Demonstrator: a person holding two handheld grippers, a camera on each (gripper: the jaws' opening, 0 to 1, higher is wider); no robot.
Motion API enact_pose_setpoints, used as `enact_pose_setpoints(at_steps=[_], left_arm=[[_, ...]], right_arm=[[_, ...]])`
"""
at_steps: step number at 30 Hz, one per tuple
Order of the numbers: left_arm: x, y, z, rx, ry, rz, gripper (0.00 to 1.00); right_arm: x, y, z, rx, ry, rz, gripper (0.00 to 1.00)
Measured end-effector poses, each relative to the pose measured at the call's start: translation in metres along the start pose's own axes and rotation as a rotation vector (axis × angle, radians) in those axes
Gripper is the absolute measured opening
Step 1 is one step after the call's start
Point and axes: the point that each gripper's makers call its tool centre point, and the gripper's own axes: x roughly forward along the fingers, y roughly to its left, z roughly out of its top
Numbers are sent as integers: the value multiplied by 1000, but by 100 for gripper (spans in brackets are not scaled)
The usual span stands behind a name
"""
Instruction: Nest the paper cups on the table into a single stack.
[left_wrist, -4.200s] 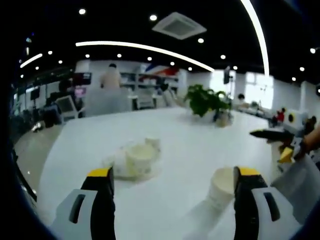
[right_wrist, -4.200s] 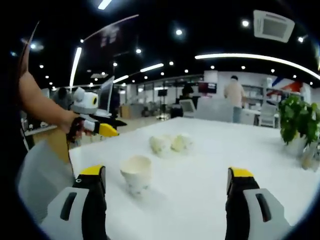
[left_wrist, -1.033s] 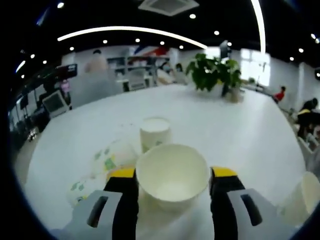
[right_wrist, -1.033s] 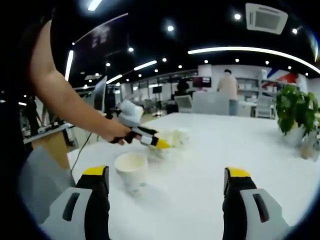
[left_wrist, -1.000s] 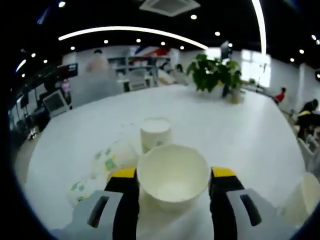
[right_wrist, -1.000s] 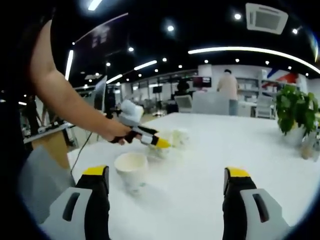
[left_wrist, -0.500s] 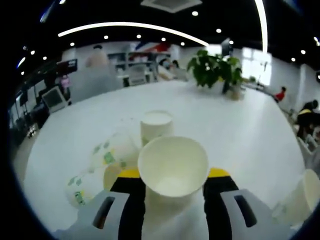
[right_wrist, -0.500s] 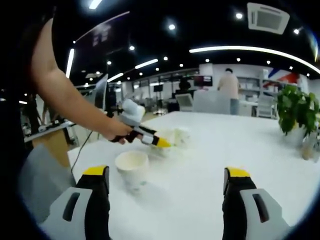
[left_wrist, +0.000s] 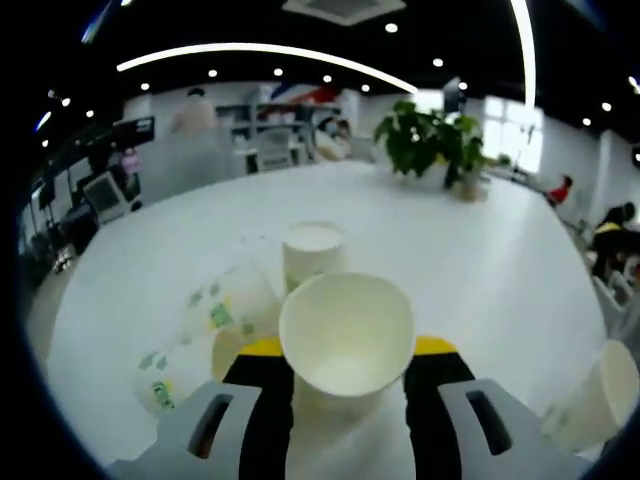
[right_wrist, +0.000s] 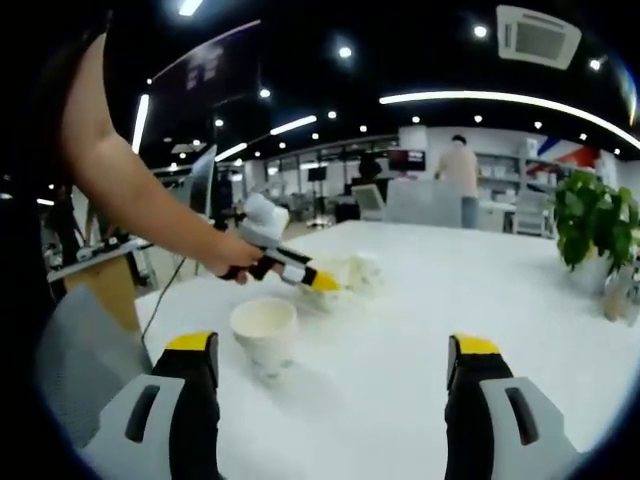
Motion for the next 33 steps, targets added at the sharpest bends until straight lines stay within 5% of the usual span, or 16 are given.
enact_pose_setpoints(at_steps=[19, 33], left_arm=[[-7, 5, 16, 10, 10, -21, 42], [-18, 19, 41, 14, 2, -7, 43]], right_arm=[[3, -1, -23, -48, 123, 1, 94], [4, 1, -28, -66, 138, 5, 94]])
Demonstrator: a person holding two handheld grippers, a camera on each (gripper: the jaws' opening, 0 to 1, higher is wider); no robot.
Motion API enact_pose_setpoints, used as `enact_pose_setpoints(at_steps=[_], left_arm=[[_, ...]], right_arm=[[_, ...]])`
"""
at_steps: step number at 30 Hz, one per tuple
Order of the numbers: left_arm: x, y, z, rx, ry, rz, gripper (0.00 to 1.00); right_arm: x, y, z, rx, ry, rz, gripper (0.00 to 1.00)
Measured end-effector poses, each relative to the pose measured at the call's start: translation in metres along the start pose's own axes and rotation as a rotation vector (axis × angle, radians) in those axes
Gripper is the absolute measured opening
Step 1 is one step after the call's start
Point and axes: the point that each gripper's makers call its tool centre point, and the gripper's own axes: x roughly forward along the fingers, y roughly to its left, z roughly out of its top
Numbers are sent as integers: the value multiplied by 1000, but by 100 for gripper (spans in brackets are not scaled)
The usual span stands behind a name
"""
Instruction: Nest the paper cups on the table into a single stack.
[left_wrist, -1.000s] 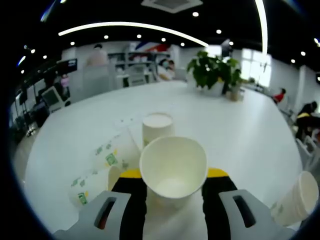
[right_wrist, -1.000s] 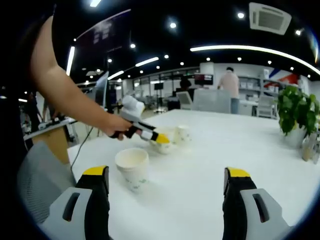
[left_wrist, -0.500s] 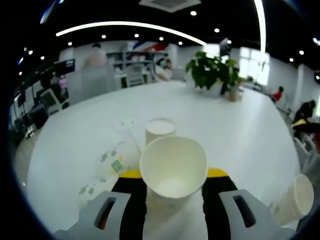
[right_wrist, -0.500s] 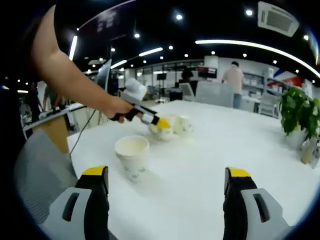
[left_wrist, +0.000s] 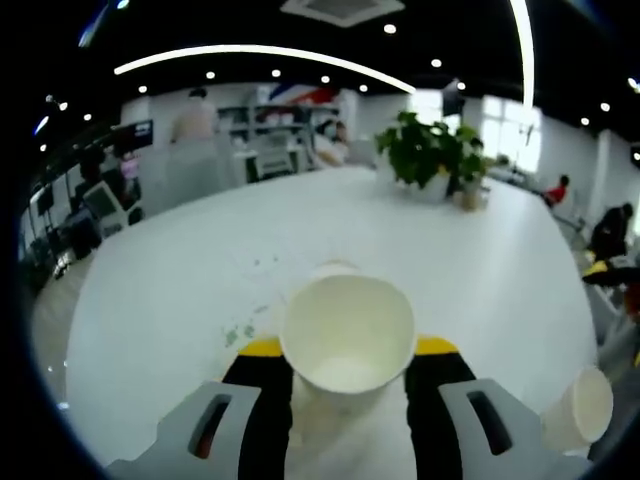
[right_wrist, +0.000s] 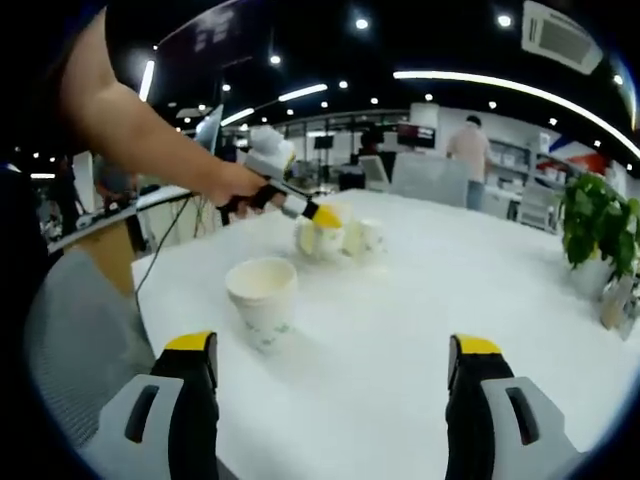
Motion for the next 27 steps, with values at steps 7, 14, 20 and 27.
enact_pose_setpoints(at_steps=[7, 14, 20, 27], left_arm=[[-7, 3, 21, -7, -18, 5, 43], [-14, 12, 41, -9, -15, 17, 42], [-20, 15, 58, 0, -31, 14, 42], [-27, 19, 78, 26, -37, 9, 43]], right_arm=[[1, 3, -1, -8, 6, 9, 94], [1, 3, -1, -15, 3, 11, 94], [0, 2, -1, -15, 1, 9, 94], [1, 1, -6, -19, 22, 13, 94]])
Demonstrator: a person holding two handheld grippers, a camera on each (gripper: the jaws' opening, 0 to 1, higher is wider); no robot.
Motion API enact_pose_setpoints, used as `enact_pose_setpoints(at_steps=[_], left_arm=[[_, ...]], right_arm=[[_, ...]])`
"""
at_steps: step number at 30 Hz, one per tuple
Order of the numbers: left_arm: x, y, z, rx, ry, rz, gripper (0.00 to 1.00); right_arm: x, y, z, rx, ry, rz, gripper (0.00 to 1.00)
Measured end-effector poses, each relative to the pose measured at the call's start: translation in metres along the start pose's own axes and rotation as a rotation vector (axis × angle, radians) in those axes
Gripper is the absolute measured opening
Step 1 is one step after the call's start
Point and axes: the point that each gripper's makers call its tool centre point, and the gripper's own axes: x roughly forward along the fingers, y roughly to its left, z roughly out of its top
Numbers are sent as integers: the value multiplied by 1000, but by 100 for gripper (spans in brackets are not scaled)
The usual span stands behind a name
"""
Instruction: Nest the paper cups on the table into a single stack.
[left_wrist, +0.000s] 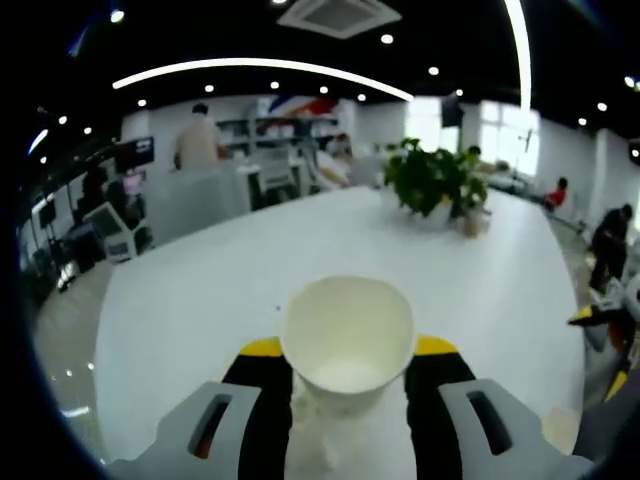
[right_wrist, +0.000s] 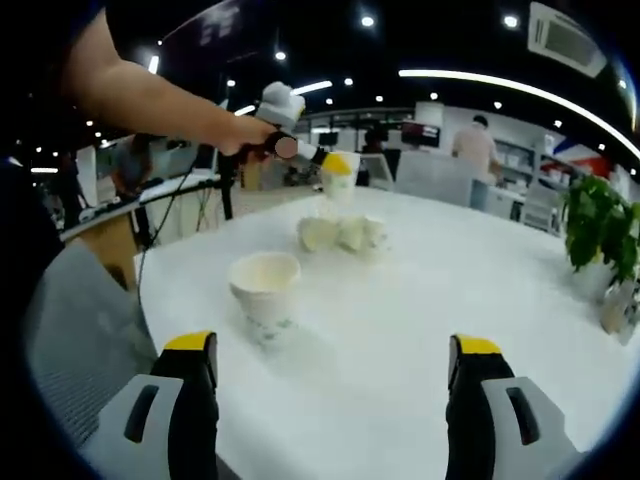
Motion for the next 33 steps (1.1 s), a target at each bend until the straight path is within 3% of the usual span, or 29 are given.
enact_pose_setpoints(at_steps=[12, 18, 33], left_arm=[[-7, -6, 16, 3, -10, -14, 43], [-12, -20, 16, 11, -4, -38, 43], [-29, -53, 11, 28, -10, -92, 43]], right_arm=[[-1, 0, 2, -9, -5, 1, 93], [1, 4, 1, 1, -3, 20, 100], [2, 7, -1, 4, -3, 26, 100]])
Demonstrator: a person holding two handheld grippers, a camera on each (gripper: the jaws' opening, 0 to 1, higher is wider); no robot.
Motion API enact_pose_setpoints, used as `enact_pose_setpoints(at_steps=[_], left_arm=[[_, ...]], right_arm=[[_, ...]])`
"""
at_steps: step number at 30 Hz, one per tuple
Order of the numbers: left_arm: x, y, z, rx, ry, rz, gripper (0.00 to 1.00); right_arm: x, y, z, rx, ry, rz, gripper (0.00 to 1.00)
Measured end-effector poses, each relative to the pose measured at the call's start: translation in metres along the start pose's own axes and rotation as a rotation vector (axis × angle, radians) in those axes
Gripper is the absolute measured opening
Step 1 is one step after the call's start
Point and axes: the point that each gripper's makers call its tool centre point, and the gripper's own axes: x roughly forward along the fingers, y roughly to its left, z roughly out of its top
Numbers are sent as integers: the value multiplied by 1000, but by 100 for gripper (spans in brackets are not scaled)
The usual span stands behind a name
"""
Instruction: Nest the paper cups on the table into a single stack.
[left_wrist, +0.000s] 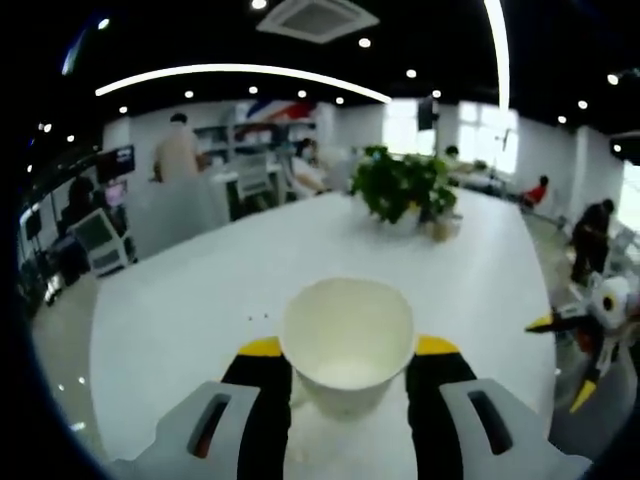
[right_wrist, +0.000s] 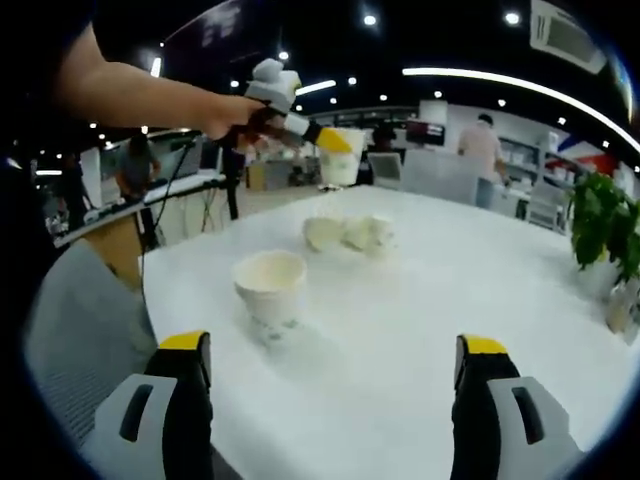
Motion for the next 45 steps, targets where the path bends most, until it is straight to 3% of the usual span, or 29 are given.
enact_pose_setpoints(at_steps=[15, 29, 36, 45], left_arm=[[-10, -48, -1, 51, -16, -44, 43], [-21, -75, -5, 62, -17, -76, 43], [-28, -90, -2, 59, -45, -89, 43], [-38, -105, -12, 60, -43, -101, 42]], right_arm=[[-1, 4, 2, -6, -16, 12, 100], [0, 7, 5, -15, -30, 21, 100], [0, 7, 7, -17, -36, 16, 100], [0, 8, 8, -18, -40, 22, 100]])
